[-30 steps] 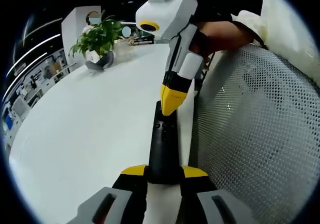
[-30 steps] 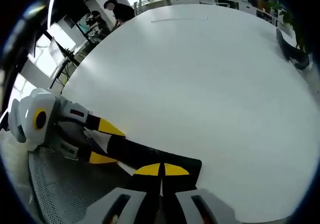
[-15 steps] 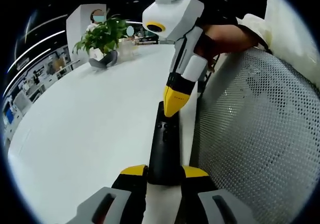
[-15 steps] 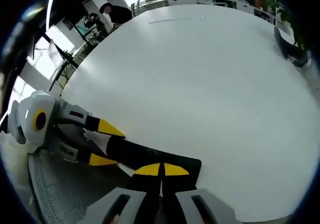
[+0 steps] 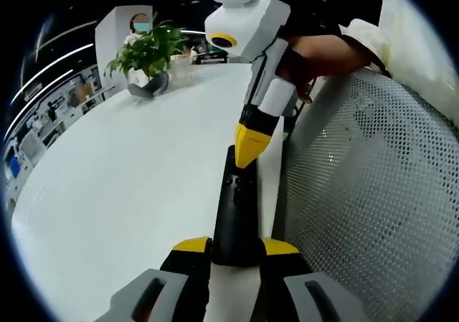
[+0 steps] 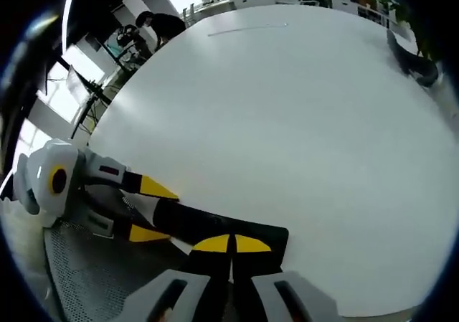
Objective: Press the specified remote control buttons in sequence, fully releasing each button before pressing the next.
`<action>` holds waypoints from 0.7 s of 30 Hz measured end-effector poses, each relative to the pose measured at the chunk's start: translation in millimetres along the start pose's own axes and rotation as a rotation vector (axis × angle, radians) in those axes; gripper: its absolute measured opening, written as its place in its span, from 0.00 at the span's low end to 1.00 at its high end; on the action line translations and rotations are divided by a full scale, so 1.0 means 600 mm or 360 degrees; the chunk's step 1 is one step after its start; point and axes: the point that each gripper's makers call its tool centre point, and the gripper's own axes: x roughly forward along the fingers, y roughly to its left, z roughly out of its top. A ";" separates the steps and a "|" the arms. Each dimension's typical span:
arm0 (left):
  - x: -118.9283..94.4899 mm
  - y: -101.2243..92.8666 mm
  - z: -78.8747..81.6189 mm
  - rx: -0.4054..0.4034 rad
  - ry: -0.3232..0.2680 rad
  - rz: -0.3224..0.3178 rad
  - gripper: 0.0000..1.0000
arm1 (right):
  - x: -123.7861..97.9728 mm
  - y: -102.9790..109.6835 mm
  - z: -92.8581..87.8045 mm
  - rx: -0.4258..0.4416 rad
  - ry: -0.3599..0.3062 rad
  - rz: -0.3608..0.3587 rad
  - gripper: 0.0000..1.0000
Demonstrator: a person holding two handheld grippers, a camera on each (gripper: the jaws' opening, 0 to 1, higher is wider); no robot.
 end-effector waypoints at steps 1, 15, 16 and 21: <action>0.000 0.000 0.000 -0.0002 0.0006 0.0002 0.26 | 0.000 -0.001 0.000 0.0008 0.0000 0.0002 0.00; -0.003 -0.002 -0.001 0.0011 0.0027 -0.0001 0.25 | 0.000 0.003 0.001 -0.0038 0.0022 -0.0011 0.00; -0.003 -0.003 -0.001 0.0015 0.0026 -0.0006 0.24 | 0.000 0.003 0.001 -0.0043 0.0024 -0.0013 0.00; -0.002 -0.007 0.000 0.0023 0.0026 -0.0018 0.24 | -0.001 0.002 0.002 -0.0069 0.0012 -0.0032 0.00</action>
